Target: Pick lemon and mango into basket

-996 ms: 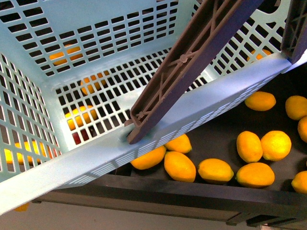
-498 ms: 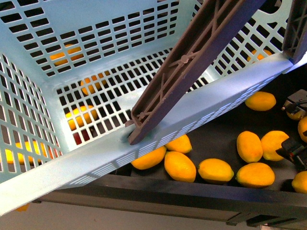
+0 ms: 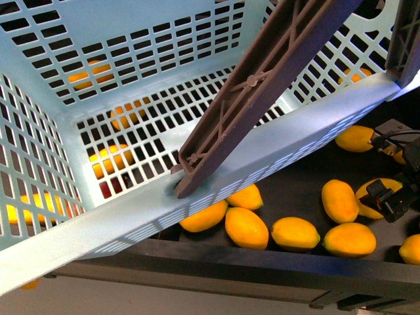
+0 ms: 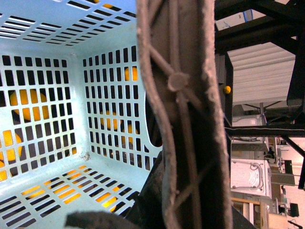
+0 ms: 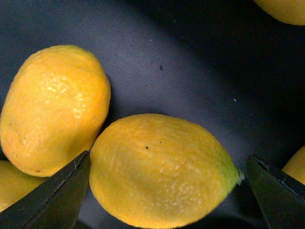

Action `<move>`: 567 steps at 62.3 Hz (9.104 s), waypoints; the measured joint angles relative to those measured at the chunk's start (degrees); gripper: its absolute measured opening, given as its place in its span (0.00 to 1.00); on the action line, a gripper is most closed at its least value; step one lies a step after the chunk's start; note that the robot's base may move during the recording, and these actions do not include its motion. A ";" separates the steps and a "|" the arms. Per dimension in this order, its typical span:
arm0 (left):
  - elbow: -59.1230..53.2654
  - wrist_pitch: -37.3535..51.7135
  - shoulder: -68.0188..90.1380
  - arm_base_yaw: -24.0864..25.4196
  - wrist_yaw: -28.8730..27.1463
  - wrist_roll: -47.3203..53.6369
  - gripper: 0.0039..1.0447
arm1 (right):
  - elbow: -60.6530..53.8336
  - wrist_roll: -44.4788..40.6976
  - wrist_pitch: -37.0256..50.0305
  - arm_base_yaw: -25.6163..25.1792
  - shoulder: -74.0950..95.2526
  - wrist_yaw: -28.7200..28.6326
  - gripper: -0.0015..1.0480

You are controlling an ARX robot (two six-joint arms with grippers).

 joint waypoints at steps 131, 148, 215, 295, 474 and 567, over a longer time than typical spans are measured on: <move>0.00 0.00 0.00 0.00 0.00 0.02 0.04 | 3.15 11.85 0.17 -2.91 4.28 -2.95 0.58; 0.00 0.00 0.00 0.00 -0.02 0.02 0.04 | -5.22 14.23 8.28 -6.34 -10.05 -9.07 0.58; 0.00 0.00 0.00 0.00 -0.02 0.02 0.04 | -20.70 41.24 11.37 21.64 -61.22 -12.46 0.58; 0.00 0.00 0.00 -0.07 -0.57 0.17 0.04 | -43.01 41.07 40.09 11.47 -67.30 10.54 0.33; 0.09 0.02 0.00 0.13 0.04 0.33 0.04 | -45.31 59.65 -4.02 8.31 -84.24 30.58 0.92; 0.09 0.00 0.00 0.02 -0.07 0.09 0.04 | -3.41 84.54 -4.22 1.55 -6.23 24.30 0.92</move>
